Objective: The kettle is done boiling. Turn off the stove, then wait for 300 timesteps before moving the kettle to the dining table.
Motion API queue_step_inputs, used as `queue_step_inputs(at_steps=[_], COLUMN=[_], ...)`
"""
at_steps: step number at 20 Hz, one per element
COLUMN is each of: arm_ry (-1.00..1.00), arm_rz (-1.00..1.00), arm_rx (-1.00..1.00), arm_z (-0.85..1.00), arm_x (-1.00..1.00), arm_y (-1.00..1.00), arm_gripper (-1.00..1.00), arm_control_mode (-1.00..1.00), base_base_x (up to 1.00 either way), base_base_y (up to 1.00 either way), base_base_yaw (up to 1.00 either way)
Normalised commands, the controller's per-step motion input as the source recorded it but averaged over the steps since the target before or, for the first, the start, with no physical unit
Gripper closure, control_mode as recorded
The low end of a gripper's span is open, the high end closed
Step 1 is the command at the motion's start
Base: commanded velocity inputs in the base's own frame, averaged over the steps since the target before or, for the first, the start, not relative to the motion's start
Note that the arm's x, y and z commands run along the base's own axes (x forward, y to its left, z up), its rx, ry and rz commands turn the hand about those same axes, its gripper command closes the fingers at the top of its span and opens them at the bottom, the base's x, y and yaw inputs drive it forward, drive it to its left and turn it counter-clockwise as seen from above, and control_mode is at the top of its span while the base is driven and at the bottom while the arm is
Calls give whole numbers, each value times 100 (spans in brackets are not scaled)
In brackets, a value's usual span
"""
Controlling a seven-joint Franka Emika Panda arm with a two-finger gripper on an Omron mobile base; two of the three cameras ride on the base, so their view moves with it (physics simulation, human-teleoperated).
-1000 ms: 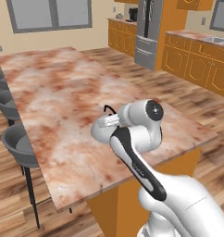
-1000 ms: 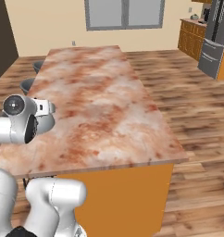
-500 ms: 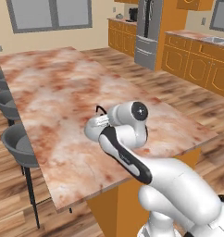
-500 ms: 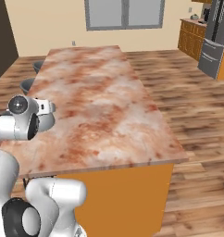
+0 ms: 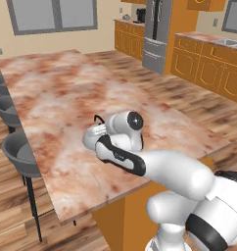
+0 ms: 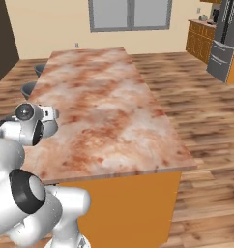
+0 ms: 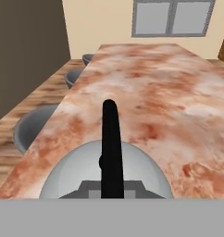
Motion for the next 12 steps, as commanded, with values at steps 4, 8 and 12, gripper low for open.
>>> queue_step_inputs(at_steps=[4,8,12], arm_ry=[0,0,0], arm_rz=[3,3,1], arm_rx=[0,0,0], arm_z=[-30,-25,-22], arm_x=[39,34,29], arm_y=[21,19,21], arm_gripper=[100,100,100], arm_control_mode=[-100,-100,-100], base_base_x=[0,0,0], base_base_y=[0,0,0], base_base_yaw=[0,0,0])
